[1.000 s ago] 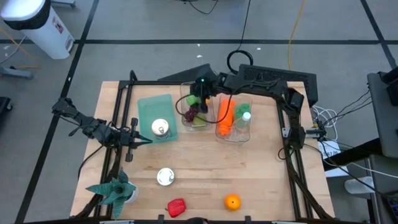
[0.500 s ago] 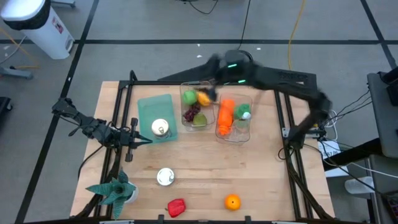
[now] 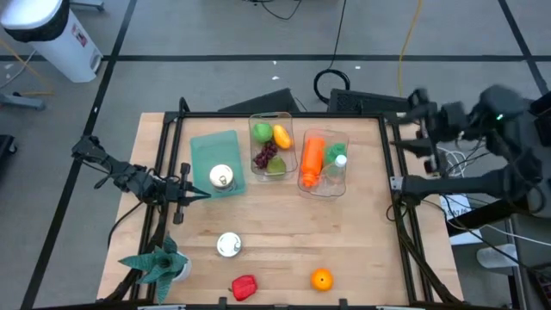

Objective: Pick & Place Food Item
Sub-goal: Put the red bell pepper into the left transparent bin

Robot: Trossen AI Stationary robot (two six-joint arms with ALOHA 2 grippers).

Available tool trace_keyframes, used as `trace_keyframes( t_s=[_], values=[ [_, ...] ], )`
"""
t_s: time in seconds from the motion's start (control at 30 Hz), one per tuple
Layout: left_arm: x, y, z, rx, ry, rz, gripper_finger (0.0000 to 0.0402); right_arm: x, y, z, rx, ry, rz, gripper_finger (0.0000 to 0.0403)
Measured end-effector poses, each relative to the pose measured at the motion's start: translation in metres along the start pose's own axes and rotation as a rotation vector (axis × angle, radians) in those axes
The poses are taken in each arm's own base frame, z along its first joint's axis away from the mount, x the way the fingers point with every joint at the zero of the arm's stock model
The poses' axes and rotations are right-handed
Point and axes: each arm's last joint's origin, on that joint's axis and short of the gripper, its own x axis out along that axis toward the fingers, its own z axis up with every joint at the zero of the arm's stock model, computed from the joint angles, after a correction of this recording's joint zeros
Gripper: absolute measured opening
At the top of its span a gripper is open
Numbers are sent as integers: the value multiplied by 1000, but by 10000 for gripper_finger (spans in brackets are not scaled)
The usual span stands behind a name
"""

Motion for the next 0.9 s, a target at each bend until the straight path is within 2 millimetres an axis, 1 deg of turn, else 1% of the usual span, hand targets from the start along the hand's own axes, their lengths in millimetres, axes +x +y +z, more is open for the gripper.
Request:
trace_keyframes(
  t_s=[0.03, 0.1, 0.17, 0.2, 0.23, 0.3, 0.37, 0.53, 0.6, 0.73, 0.83, 0.9],
  values=[
    [0, 0, 1, -1, -5, 2, 24, -2, 3, -12, 24, 4, 14, 149],
    [0, 0, 2, -6, -17, 5, 24, 0, 7, -37, 45, -4, 38, 86],
    [0, 1, 2, -8, -20, 6, 24, 9, 10, -67, 52, 1, 103, 30],
    [0, 1, 2, -7, -19, 6, 24, 16, 11, -82, 55, 0, 146, 15],
    [0, 1, 2, -7, -19, 6, 24, 24, 12, -96, 65, -5, 185, 11],
    [0, 1, 2, -11, -19, 6, 24, 36, 16, -119, 82, -16, 275, 18],
    [0, 1, 2, -16, -18, 6, 24, 47, 21, -139, 85, -34, 339, 22],
    [0, 0, 2, -30, -16, 5, 24, 61, 40, -163, 56, -92, 495, 4],
    [0, 0, 1, -31, -14, 5, 24, 64, 47, -169, 59, -80, 550, 3],
    [0, 0, 1, -32, -9, 4, 24, 68, 57, -174, 77, -50, 608, 4],
    [0, 0, 1, -30, -9, 4, 24, 72, 64, -183, 54, -19, 614, 1],
    [0, 0, 1, -30, -9, 4, 24, 74, 68, -188, -6, -16, 539, 1]
  ],
)
